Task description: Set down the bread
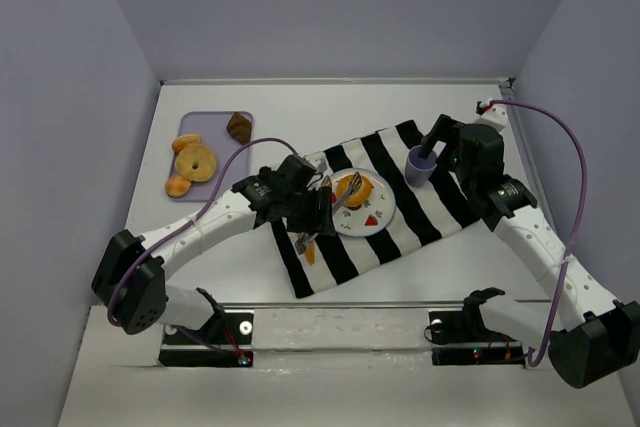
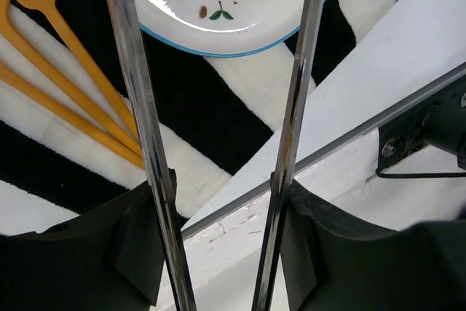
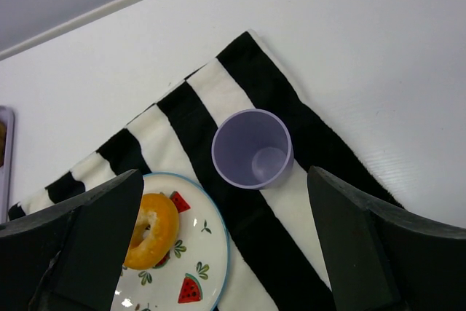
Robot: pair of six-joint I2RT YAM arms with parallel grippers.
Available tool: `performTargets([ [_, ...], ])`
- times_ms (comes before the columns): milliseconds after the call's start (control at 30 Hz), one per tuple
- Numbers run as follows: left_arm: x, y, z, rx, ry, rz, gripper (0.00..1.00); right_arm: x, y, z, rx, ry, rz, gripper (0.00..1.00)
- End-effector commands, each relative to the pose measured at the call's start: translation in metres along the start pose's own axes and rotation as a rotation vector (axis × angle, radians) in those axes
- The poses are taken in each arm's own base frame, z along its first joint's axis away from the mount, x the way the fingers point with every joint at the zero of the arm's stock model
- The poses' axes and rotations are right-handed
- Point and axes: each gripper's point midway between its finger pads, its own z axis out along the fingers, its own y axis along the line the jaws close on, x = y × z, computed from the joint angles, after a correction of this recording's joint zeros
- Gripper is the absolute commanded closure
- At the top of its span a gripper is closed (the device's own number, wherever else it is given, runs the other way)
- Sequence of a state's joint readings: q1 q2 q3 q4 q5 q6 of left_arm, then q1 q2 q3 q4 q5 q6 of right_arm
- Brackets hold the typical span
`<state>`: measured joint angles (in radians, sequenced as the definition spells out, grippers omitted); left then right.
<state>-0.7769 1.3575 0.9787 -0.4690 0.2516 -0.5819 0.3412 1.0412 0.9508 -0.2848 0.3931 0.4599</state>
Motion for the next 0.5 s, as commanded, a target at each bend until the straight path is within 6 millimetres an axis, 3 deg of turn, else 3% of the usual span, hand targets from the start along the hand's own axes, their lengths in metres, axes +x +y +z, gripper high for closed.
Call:
performTargets([
  [0, -0.014, -0.011, -0.016, 0.017, -0.053, 0.036, 0.36, -0.009, 0.000, -0.001, 0.001, -0.028, -0.008, 0.00],
  [133, -0.022, -0.007, -0.025, -0.033, -0.085, 0.024, 0.55, -0.010, 0.001, -0.003, -0.007, -0.030, -0.007, 0.00],
  [267, -0.052, 0.002, -0.053, -0.143, -0.219, 0.005, 0.60, -0.011, 0.001, -0.004, -0.011, -0.035, -0.005, 0.00],
  [400, -0.074, 0.028, -0.083, -0.288, -0.337, -0.074, 0.63, -0.011, 0.001, -0.004, -0.011, -0.031, -0.008, 0.00],
  [467, -0.076, 0.057, -0.101, -0.426, -0.393, -0.128, 0.64, -0.011, 0.000, -0.005, -0.010, -0.035, -0.008, 0.00],
])
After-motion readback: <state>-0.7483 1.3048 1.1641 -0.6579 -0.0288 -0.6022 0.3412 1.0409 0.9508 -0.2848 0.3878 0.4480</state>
